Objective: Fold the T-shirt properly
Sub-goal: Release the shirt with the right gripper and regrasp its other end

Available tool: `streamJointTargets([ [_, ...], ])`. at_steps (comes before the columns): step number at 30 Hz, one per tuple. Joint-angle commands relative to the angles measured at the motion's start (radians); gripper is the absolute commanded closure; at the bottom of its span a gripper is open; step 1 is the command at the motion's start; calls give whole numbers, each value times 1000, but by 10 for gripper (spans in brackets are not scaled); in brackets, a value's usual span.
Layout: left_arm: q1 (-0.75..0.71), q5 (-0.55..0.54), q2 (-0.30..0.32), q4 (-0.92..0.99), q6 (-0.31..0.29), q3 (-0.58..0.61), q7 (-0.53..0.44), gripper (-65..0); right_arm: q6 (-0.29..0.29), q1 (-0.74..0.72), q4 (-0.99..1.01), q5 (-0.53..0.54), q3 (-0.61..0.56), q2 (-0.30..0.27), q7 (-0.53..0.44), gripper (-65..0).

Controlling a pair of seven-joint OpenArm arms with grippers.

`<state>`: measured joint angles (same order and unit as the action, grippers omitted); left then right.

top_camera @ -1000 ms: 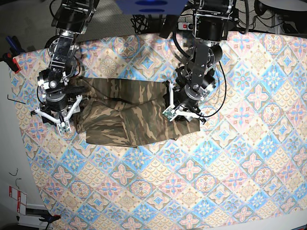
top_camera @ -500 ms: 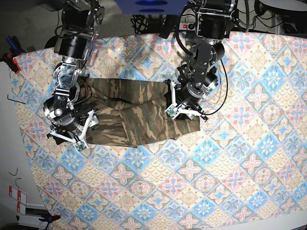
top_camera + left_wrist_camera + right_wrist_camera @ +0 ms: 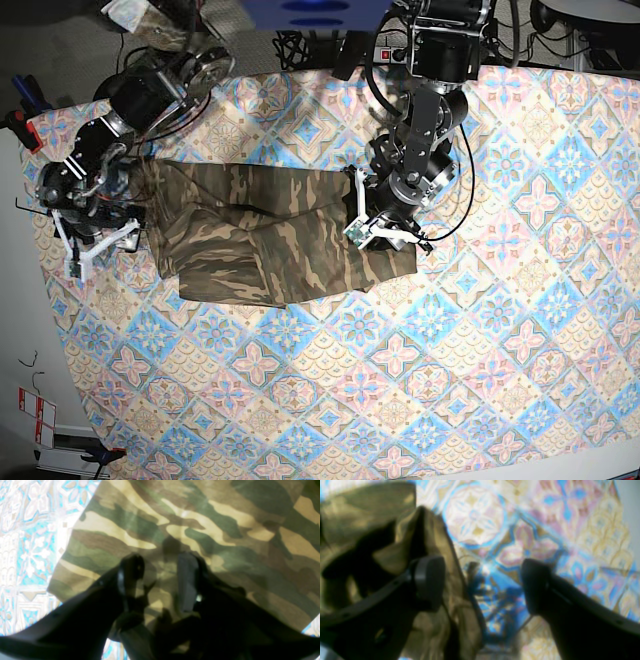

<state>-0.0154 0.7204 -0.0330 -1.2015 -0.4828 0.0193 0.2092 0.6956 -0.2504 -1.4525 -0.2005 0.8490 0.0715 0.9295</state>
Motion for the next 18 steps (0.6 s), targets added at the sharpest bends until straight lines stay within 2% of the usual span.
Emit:
streamJointTargets([
  [1, -14, 71, 9, 21, -26, -2, 134, -267, 3, -14, -18, 42, 17, -12, 18, -468],
  [6, -14, 78, 9, 21, -26, -2, 134, -267, 3, 3, -14, 160, 92, -14, 125, -468],
  [9, -14, 117, 6, 30, -26, -2, 134, -267, 3, 30, -12, 218, 112, -14, 191, -468],
  [12, -14, 169, 5, 55, -26, -2, 132, -267, 3, 56, -4, 319, 109, -14, 247, -468],
  [15, -14, 190, 2, 55, -26, -2, 131, -267, 3, 72, 43, 379, 109, -14, 260, -467],
  [18, -14, 196, 2, 55, -26, -2, 131, -267, 3, 73, 128, 381, 111, -14, 225, -467],
])
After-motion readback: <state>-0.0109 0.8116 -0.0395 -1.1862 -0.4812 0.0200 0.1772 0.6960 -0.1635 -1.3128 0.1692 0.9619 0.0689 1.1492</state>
